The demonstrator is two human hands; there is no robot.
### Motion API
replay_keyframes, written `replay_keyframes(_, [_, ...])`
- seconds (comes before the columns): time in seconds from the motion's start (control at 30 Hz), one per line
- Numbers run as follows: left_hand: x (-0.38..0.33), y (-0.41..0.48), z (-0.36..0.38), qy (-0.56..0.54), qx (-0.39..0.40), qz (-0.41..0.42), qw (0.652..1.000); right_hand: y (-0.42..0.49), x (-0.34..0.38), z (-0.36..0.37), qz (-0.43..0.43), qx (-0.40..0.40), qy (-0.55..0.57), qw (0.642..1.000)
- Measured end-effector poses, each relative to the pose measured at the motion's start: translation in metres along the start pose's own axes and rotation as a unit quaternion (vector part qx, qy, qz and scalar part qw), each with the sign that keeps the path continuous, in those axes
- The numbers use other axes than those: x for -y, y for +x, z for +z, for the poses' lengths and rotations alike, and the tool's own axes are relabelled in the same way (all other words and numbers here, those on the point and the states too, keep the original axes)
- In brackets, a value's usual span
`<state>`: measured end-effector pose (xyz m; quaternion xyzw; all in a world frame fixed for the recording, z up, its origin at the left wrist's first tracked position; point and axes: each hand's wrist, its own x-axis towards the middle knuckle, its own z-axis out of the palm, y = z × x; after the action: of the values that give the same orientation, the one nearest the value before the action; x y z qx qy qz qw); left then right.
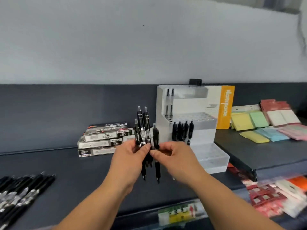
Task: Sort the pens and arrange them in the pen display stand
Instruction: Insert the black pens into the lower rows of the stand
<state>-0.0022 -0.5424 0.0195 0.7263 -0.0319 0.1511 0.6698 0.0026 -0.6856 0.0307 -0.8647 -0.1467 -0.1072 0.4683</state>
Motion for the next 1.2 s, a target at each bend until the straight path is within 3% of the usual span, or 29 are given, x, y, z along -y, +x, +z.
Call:
replay_keyframes(0.2, [-0.004, -0.001, 0.070, 0.024, -0.048, 0.023, 0.998, 0.021, -0.050, -0.084, -0.012, -0.155, -0.004, 0.988])
replay_keyframes(0.57, [0.007, 0.009, 0.083, 0.082, -0.109, -0.003, 0.991, 0.057, -0.076, -0.083, -0.040, -0.071, -0.067, 0.994])
replay_keyframes(0.87, [0.003, 0.021, 0.077, 0.061, -0.077, 0.000, 0.995, 0.057, -0.078, -0.074, 0.015, -0.039, -0.146, 0.988])
replay_keyframes(1.2, [0.004, 0.023, 0.076, 0.064, -0.020, 0.005, 0.998, 0.051, -0.085, -0.061, 0.050, -0.062, -0.183, 0.980])
